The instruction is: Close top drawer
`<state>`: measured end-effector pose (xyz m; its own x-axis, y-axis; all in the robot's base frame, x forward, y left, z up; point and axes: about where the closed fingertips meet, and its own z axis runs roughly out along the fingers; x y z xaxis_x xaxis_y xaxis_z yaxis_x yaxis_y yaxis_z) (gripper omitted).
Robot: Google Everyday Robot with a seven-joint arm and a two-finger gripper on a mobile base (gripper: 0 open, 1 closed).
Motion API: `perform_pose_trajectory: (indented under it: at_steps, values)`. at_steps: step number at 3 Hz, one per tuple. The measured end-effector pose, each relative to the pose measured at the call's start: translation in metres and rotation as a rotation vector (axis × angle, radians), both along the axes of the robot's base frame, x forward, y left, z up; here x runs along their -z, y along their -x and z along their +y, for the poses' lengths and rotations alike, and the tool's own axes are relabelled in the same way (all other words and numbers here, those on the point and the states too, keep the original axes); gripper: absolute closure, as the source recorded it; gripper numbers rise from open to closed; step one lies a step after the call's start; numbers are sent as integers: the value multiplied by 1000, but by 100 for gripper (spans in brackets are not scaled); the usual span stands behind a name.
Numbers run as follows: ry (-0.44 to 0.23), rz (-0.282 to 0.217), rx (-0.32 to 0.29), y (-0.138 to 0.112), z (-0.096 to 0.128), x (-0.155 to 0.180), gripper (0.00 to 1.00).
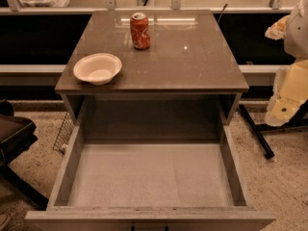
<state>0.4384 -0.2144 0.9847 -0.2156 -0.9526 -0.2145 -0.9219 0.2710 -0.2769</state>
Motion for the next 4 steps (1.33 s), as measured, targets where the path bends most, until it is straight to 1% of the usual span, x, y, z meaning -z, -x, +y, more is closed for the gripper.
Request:
perform_pose_trajectory:
  at_steps: [1, 2, 3, 4]
  values:
    - [-3, 0, 1, 2, -2, 2, 0]
    - [-28, 0, 11, 17, -15, 23, 0]
    - [-89, -48, -1, 52, -22, 45, 18]
    - [-177, -121, 17, 90, -30, 79, 41]
